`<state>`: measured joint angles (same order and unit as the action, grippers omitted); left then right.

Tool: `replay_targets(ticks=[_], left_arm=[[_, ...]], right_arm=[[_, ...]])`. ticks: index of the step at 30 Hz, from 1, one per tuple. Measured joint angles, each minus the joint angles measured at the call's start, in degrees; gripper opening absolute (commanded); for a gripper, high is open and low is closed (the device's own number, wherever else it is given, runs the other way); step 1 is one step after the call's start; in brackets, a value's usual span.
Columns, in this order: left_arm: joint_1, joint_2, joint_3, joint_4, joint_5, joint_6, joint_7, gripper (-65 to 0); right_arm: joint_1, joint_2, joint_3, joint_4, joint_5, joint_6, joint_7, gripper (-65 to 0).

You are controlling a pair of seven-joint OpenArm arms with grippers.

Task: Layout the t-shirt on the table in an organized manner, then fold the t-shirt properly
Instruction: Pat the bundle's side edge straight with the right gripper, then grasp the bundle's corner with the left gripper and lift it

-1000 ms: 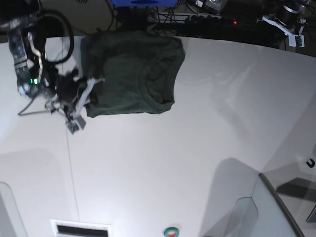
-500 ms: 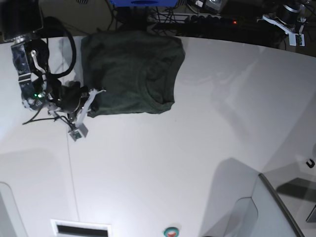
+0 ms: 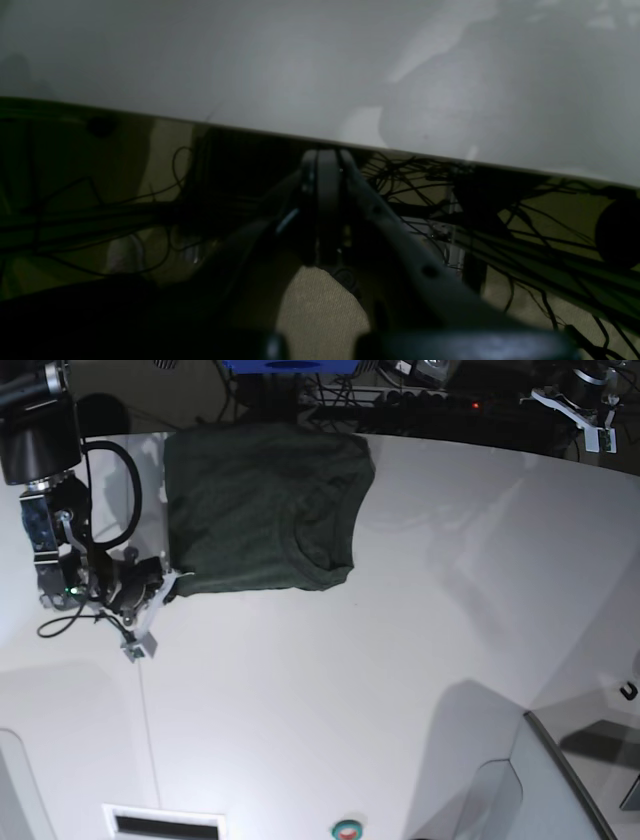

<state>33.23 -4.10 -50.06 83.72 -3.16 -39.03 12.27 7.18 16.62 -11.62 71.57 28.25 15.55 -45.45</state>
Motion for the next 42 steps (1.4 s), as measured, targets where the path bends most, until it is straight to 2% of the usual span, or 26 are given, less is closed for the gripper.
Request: replay_targets(ticks=[5,9,13,18,22,24,28,31,35,39,42], left_arm=[[0.00,0.11,0.02,0.00,-0.04,0.00,0.00,-65.0],[-0.02,0.07,0.00,0.00,-0.04,0.00,0.00,-65.0],[-0.07,0.09,0.02,0.00,-0.02,0.00,0.02,-65.0],[-0.02,0.07,0.00,0.00,-0.02,0.00,0.00,-65.0],[0.02,0.31,0.52,0.00,-0.07,0.04,-0.04,-65.0],[0.33,0.48,2.71,0.00,0.13,0.39,-0.04,-65.0],[1.57,0.98,8.92,0.33,-0.17,0.00,-0.04,-65.0],[2.21,1.31,13.25,0.72,0.09,0.11,0.15,-65.0],[4.22,3.37,20.44,4.92,-0.28,0.17,-0.11,-65.0],[5.60,3.58,29.81,9.29,-9.38,-0.44,-0.28,-65.0],[4.63,2.80,36.98,9.25,-10.47,-0.07,-0.22,-65.0]], right_arm=[[-4.72,1.64,0.20,14.36,0.72,-0.09,-3.04,-62.7],[-6.38,-0.02,-0.35,16.20,0.52,-0.07,-4.98,-62.7],[-4.66,-2.08,-0.50,8.87,1.16,0.04,-4.66,-62.7],[0.20,-1.38,-0.28,-3.65,0.68,0.02,1.07,-62.7],[2.86,-1.07,-0.11,-9.62,1.57,0.13,3.26,-62.9],[3.02,-0.39,-0.09,-9.03,1.01,0.22,3.43,-62.9],[0.28,0.17,0.72,-0.11,0.66,-0.04,0.37,-62.9],[-2.38,-0.66,5.79,7.72,1.22,0.02,-2.54,-62.9],[-9.33,0.42,11.41,19.28,0.00,-0.09,-5.25,-62.9],[-17.03,1.73,11.93,23.15,0.55,-0.04,-5.68,-62.9],[-20.06,2.80,11.78,23.02,0.46,-0.04,-5.57,-62.9]])
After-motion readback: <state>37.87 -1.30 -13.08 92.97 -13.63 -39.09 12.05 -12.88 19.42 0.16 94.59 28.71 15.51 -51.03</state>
